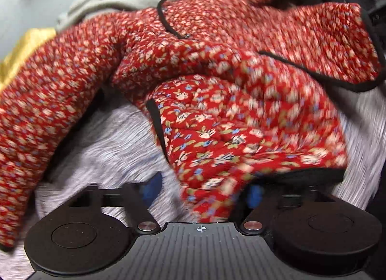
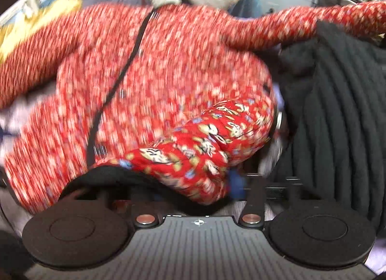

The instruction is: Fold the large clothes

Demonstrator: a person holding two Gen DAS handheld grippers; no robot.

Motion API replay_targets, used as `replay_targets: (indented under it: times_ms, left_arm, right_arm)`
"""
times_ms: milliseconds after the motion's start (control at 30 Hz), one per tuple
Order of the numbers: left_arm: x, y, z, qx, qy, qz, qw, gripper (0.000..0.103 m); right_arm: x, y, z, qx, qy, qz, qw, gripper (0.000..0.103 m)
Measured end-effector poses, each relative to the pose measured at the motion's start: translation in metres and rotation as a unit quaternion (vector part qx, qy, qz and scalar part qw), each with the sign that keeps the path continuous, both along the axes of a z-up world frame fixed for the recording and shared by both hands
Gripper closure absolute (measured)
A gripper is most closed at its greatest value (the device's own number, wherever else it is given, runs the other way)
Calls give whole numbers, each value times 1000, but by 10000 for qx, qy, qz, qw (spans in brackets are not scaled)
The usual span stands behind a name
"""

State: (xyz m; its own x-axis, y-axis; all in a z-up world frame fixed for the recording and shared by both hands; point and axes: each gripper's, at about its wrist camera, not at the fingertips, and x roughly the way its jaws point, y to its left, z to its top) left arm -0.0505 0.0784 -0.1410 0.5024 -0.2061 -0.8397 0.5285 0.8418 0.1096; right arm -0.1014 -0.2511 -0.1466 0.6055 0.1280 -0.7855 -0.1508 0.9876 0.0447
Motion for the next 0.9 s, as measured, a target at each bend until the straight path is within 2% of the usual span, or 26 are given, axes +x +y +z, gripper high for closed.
replay_targets:
  times_ms: [33, 133, 200, 233, 300, 400, 467, 533, 600, 633, 700, 733, 767, 833, 900]
  left_arm:
    - [6, -1, 6, -152, 2, 96, 9998, 0]
    - [19, -5, 35, -448, -265, 349, 9980, 9]
    - [30, 1, 61, -735, -568, 648, 9936, 17]
    - [36, 5, 73, -884, -653, 856, 9903, 19]
    - [54, 13, 93, -1124, -745, 1225, 9833, 32]
    - [69, 26, 125, -1310, -839, 1548, 9756, 40]
    - [72, 39, 141, -1434, -900, 1728, 9703, 46]
    - [75, 50, 146, -1357, -817, 1940, 9681, 46]
    - [69, 59, 135, -1248, -594, 1963, 9707, 46]
    - [64, 63, 124, -1292, -461, 1936, 9715, 42]
    - [50, 66, 101, -1516, -240, 1848, 9707, 11]
    - [44, 62, 90, -1544, -132, 1761, 9721, 1]
    - [38, 56, 81, -1468, -12, 1640, 9755, 0]
    - [27, 37, 63, -1125, 170, 1253, 9856, 0]
    - [14, 18, 44, -641, 361, 764, 9944, 0]
  right_arm:
    - [7, 2, 8, 163, -73, -174, 9997, 88]
    - [24, -3, 38, 882, -262, -601, 9939, 88]
    - [29, -4, 59, 1034, -414, -725, 9911, 89]
    - [33, -3, 69, 1073, -526, -701, 9904, 90]
    - [35, -3, 94, 1153, -716, -632, 9887, 93]
    - [32, -12, 137, 1207, -982, -586, 9861, 94]
    - [23, -17, 163, 1053, -1205, -509, 9858, 94]
    - [11, -21, 174, 751, -1249, -444, 9883, 94]
    - [9, -25, 164, 334, -1048, -427, 9930, 93]
    - [10, -28, 152, 163, -788, -408, 9959, 92]
    - [6, -35, 120, -159, -486, -574, 9970, 79]
    - [5, -39, 101, -274, -339, -698, 9966, 72]
    - [2, -44, 84, -356, -175, -825, 9958, 55]
    - [-4, -50, 53, -531, 82, -1074, 9928, 47]
    - [-10, -54, 30, -466, 377, -1093, 9922, 28]
